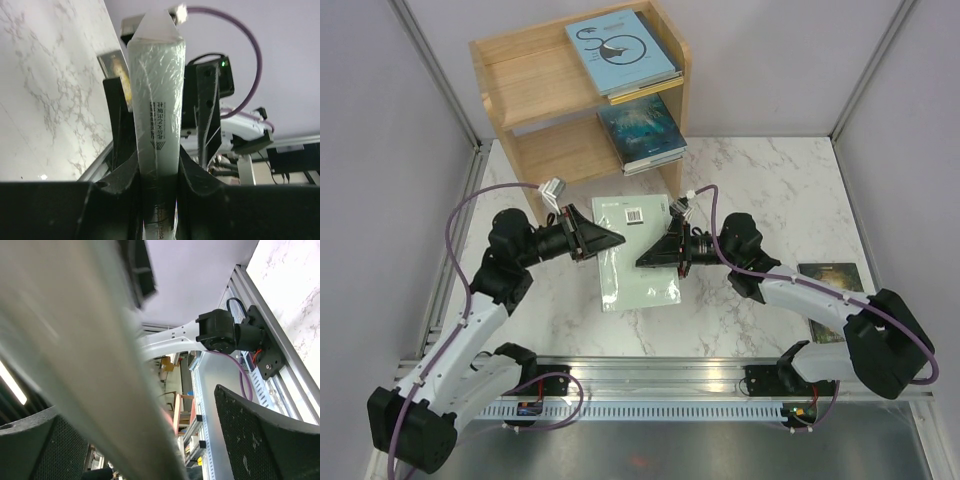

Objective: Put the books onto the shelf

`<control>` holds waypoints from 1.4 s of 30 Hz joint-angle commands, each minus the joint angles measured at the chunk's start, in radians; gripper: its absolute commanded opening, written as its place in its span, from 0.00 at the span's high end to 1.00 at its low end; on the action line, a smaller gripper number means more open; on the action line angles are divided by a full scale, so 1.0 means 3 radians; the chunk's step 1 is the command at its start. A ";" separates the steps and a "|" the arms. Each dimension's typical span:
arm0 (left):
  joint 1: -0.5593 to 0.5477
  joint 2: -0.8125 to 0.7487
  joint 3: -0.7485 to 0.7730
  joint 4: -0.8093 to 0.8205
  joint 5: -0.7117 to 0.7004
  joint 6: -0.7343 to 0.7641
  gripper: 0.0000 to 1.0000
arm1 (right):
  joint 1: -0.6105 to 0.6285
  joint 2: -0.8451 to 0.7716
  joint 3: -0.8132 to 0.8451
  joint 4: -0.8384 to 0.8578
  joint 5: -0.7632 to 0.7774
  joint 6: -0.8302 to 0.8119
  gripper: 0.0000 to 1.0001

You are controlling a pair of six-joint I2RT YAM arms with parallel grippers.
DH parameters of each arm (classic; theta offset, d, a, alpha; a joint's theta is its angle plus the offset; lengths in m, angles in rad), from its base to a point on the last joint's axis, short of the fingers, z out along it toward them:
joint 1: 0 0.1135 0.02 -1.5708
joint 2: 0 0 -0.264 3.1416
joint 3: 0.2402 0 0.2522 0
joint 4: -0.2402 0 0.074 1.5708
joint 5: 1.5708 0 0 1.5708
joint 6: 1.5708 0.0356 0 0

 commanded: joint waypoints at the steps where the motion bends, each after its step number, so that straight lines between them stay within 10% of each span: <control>1: 0.0008 -0.0067 0.0526 -0.0055 -0.0437 0.0179 0.98 | 0.0019 -0.0126 0.0113 -0.0062 0.0062 -0.0016 0.02; 14: 0.0014 0.0020 0.1151 -0.0352 -0.0995 0.0225 0.98 | 0.0024 -0.0305 0.0292 0.0076 0.0343 0.0229 0.04; 23: 0.0009 -0.0072 0.1150 -0.0552 -0.1118 0.0307 0.98 | 0.0024 -0.0509 0.0241 0.0116 0.0701 0.0311 0.61; 31: 0.0014 -0.0077 0.1191 -0.0639 -0.1159 0.0327 0.98 | 0.0019 -0.0611 0.0338 -0.0031 0.0829 0.0281 0.81; 32: 0.0009 -0.0077 0.1196 -0.0654 -0.1154 0.0332 0.98 | 0.0019 -0.0637 0.0384 -0.0133 0.0859 0.0235 0.97; 38: 0.0014 -0.0037 0.1344 -0.0888 -0.1154 0.0465 0.98 | -0.0012 -0.0760 0.0828 -0.0813 0.0926 -0.0143 1.00; 42: 0.0014 0.0040 0.1661 -0.1175 -0.1133 0.0664 0.76 | -0.0210 -0.0801 0.1237 -0.1391 0.0947 -0.0333 1.00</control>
